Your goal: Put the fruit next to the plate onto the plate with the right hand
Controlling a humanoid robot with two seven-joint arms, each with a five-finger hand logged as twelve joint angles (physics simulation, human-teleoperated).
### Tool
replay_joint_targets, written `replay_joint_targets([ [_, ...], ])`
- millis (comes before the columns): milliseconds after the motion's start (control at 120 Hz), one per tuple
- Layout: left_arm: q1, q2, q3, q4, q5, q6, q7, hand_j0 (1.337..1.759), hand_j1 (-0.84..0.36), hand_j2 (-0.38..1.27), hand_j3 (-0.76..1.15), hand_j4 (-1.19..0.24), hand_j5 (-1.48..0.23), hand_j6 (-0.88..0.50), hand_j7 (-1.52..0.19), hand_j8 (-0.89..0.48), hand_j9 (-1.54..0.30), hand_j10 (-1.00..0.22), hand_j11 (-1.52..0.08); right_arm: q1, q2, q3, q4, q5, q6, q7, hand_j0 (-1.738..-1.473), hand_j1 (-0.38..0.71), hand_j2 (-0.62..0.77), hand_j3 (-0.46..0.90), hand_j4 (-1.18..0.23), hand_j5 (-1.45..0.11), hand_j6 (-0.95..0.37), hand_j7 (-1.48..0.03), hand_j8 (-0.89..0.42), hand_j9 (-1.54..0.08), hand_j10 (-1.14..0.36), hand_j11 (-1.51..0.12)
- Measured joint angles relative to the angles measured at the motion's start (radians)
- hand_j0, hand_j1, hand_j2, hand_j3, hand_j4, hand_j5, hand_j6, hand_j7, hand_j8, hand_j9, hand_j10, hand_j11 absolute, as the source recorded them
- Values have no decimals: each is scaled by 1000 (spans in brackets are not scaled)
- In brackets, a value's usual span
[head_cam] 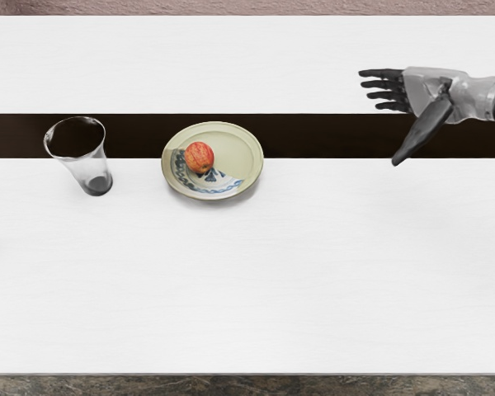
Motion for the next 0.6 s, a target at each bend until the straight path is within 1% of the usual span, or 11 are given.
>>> replay_joint_targets([
  [108, 1, 0, 0, 0, 0, 0, 0, 1658, 335, 3, 0, -13, -16, -13, -16, -13, -16, -13, -16, -9, 34, -16, 4, -3, 0, 0, -1658, -349, 1, 0, -1, 0, -1, 0, -1, 0, 0, 0],
  [233, 6, 0, 0, -3, -2, 0, 0, 1658, 334, 3, 0, -13, -16, -13, -16, -13, -16, -13, -16, -13, 48, -17, 6, -4, 0, 0, -1658, -349, 1, 0, -1, 0, -2, 0, -1, 0, -1, 0],
  [400, -2, 0, 0, -3, 0, 1, 0, 1658, 335, 3, 0, -13, -16, -13, -16, -13, -16, -13, -16, -13, 45, -9, -2, -4, 0, 0, -1658, -349, 1, 0, -1, 0, -2, 0, -1, 0, -1, 0],
  [600, 10, 0, -2, -12, -8, 3, 4, 1658, 334, 3, 0, -13, -16, -13, -16, -13, -16, -13, -16, -13, 35, 1, -8, -4, 0, 0, -1658, -349, 1, 0, -1, 0, -1, 0, -1, 0, 0, 0],
])
